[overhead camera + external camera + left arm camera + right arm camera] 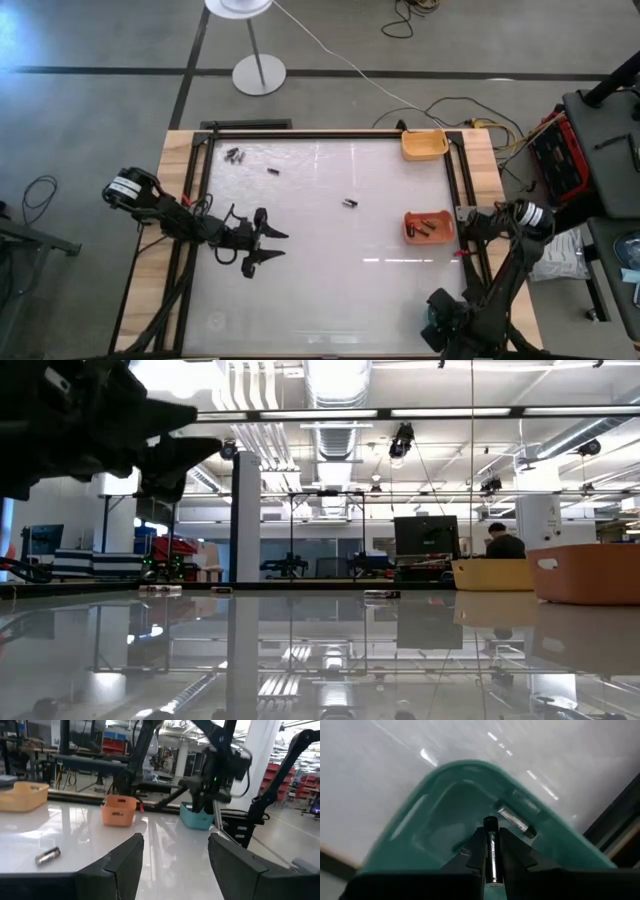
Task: Sort batteries
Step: Put the silver battery into the green bin
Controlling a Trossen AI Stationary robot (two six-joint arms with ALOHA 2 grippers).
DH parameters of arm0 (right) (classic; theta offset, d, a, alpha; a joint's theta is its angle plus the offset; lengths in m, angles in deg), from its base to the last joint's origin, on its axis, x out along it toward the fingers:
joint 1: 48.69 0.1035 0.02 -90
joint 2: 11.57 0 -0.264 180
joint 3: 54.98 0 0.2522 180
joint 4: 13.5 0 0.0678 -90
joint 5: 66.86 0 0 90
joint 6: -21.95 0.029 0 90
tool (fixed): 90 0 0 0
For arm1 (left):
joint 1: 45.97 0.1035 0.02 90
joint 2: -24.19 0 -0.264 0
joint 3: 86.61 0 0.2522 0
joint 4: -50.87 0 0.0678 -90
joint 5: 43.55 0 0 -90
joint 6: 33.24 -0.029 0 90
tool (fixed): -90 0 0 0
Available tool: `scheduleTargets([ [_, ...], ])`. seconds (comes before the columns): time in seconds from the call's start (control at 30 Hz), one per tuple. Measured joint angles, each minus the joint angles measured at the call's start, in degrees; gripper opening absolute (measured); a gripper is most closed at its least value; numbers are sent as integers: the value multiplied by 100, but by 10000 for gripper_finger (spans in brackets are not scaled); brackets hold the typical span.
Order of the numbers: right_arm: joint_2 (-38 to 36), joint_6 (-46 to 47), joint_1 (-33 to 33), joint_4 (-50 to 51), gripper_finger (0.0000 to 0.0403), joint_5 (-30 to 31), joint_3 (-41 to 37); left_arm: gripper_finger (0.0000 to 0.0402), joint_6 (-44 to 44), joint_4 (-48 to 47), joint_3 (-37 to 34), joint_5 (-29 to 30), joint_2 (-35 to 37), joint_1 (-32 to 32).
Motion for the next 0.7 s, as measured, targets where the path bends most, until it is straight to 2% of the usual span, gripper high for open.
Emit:
scheduleTargets([
  [0.27, 294, -199, -6, -210, 29, -19, -217, 203, -113, -392, 345, -3, 0, 0],
  [0.5, 491, -247, -7, -258, 29, -734, -264, 203, -183, -626, 467, -10, 0, 0],
  [0.7, 481, 5, -12, -318, 68, -892, -258, 203, -185, -619, 467, -11, 0, 0],
])
